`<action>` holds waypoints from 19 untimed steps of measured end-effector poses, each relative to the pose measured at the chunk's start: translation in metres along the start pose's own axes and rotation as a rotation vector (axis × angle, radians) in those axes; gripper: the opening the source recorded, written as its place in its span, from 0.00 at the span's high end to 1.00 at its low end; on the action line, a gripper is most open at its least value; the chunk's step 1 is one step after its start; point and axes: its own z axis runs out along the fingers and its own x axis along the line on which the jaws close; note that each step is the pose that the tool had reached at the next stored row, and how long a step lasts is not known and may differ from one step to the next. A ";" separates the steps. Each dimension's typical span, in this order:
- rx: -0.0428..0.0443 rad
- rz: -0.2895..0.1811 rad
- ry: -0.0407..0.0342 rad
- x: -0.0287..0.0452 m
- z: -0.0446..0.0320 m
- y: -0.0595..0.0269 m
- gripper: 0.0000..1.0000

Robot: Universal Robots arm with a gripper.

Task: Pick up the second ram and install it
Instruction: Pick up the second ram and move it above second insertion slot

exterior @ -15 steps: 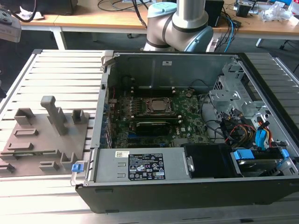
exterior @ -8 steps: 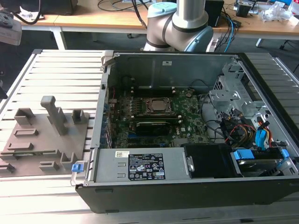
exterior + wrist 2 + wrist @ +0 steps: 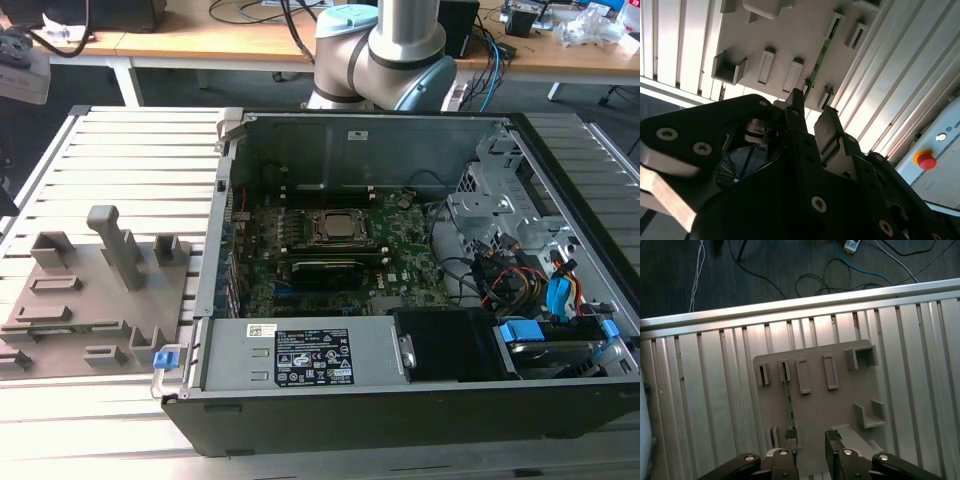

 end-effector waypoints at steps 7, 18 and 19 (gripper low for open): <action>0.0000 0.000 0.0001 0.0002 0.0094 -0.0004 0.64; 0.0000 0.000 0.0000 0.0004 0.0195 -0.0007 0.64; 0.0000 0.000 0.0001 0.0005 0.0208 -0.0008 0.64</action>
